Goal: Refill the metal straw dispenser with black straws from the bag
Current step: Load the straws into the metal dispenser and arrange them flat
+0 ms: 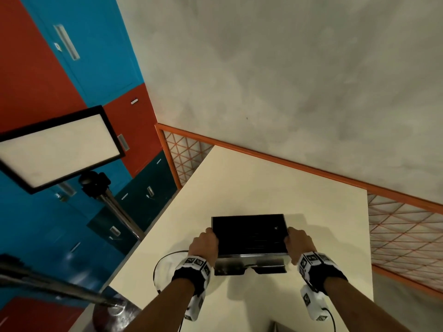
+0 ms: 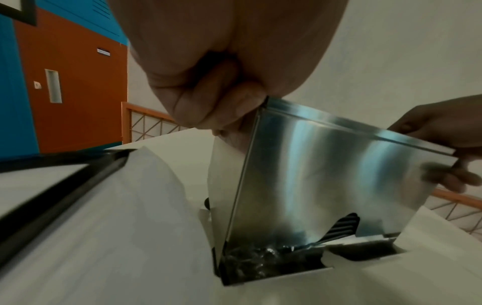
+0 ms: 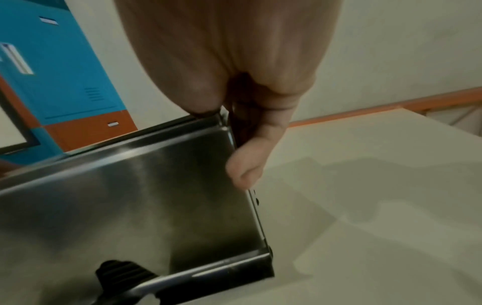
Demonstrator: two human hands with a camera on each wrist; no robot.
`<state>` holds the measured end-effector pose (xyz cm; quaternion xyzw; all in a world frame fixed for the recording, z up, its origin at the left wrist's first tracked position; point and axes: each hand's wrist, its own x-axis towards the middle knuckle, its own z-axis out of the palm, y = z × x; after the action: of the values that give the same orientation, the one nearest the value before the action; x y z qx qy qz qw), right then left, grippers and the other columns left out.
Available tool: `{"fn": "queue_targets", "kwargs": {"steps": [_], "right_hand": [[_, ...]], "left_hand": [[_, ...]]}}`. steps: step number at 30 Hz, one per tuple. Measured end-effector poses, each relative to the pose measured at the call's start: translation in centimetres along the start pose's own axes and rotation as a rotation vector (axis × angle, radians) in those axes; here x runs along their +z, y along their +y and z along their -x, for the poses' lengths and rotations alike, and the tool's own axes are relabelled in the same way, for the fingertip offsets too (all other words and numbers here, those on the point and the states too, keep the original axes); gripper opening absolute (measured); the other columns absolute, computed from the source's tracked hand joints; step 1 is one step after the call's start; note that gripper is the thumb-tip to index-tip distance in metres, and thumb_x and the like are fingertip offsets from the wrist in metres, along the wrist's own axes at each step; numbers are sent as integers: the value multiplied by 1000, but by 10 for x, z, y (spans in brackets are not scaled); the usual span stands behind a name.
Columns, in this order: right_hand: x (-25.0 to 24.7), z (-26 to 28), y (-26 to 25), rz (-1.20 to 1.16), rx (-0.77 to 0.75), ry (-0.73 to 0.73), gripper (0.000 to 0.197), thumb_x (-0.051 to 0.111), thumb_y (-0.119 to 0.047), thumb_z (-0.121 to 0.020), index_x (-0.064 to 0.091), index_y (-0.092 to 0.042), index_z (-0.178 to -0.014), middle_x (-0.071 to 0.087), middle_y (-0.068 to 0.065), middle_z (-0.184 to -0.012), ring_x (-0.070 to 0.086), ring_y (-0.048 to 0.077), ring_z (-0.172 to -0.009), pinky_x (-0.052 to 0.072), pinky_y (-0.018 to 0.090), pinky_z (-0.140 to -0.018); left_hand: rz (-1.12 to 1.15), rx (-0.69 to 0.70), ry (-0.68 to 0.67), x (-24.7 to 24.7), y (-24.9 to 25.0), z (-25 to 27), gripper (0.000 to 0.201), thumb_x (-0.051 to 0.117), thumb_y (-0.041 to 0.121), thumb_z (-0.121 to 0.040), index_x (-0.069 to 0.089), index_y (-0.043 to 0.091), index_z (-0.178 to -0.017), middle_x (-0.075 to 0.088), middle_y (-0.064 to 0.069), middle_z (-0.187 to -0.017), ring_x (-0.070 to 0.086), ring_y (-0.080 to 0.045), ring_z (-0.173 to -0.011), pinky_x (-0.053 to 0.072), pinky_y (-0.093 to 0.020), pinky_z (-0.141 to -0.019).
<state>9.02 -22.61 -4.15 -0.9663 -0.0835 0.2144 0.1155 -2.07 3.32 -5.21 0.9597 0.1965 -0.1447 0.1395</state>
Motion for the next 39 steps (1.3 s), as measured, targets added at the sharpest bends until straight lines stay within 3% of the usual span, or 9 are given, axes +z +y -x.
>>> {"fn": "queue_targets", "kwargs": {"steps": [4, 7, 12, 17, 23, 26, 28, 32, 39], "right_hand": [[-7, 2, -1, 40, -2, 104, 18, 51, -30, -95, 51, -15, -104, 54, 6, -100, 60, 29, -93, 44, 32, -66], [-12, 9, -18, 122, -209, 285, 17, 53, -27, -92, 53, -16, -104, 52, 3, -106, 55, 26, -100, 48, 35, -71], [9, 11, -47, 247, -499, 9, 21, 45, -20, -96, 66, -19, -98, 56, 3, -102, 59, 25, -95, 45, 34, -71], [9, 5, -46, 172, -462, 43, 27, 46, -23, -96, 66, -23, -114, 55, 2, -111, 58, 22, -101, 49, 33, -78], [2, 9, -15, -86, -182, 419, 23, 56, -18, -90, 61, -14, -111, 50, 9, -108, 51, 31, -102, 50, 41, -78], [6, 9, -1, -192, 47, 215, 36, 45, -28, -99, 45, -12, -132, 54, 16, -119, 55, 37, -107, 47, 41, -80], [13, 5, 2, -211, 66, 82, 35, 39, -29, -102, 44, -12, -132, 63, 18, -104, 63, 36, -92, 51, 40, -73], [12, -1, -4, -137, 27, 103, 24, 37, -19, -100, 49, -9, -119, 65, 17, -101, 65, 37, -89, 52, 40, -72], [8, 2, -15, -48, 36, 57, 31, 42, -10, -95, 40, -5, -125, 63, 20, -111, 64, 38, -99, 48, 39, -75]], "left_hand": [[-8, -10, 3, 5, 0, -2, 26, 37, 20, -105, 46, 9, -127, 64, -13, -121, 64, -36, -109, 49, -42, -87], [-11, -15, 5, 5, 1, -1, 27, 37, 20, -105, 46, 9, -127, 64, -13, -121, 64, -35, -109, 49, -42, -88], [34, -26, 17, 3, 2, 0, 25, 37, 19, -105, 46, 8, -126, 65, -16, -120, 64, -38, -109, 49, -43, -89], [55, -32, 13, 4, 1, 0, 27, 35, 23, -106, 44, 8, -127, 63, -17, -121, 62, -40, -110, 48, -45, -89], [58, -44, 24, 7, 2, -1, 27, 35, 24, -107, 44, 9, -128, 64, -16, -120, 63, -38, -110, 48, -44, -89], [52, -50, 27, 8, 2, -1, 26, 37, 23, -105, 45, 9, -127, 64, -15, -119, 64, -38, -109, 50, -45, -87], [40, -43, 11, 9, 1, -2, 26, 39, 22, -104, 44, 9, -126, 64, -15, -120, 64, -38, -109, 50, -44, -87], [38, -34, 28, 1, 5, -6, 25, 40, 21, -104, 45, 9, -126, 63, -15, -121, 64, -38, -110, 50, -44, -87], [17, -37, 36, -2, 7, -6, 26, 37, 21, -106, 44, 8, -126, 64, -15, -120, 64, -39, -109, 50, -43, -86]]}}
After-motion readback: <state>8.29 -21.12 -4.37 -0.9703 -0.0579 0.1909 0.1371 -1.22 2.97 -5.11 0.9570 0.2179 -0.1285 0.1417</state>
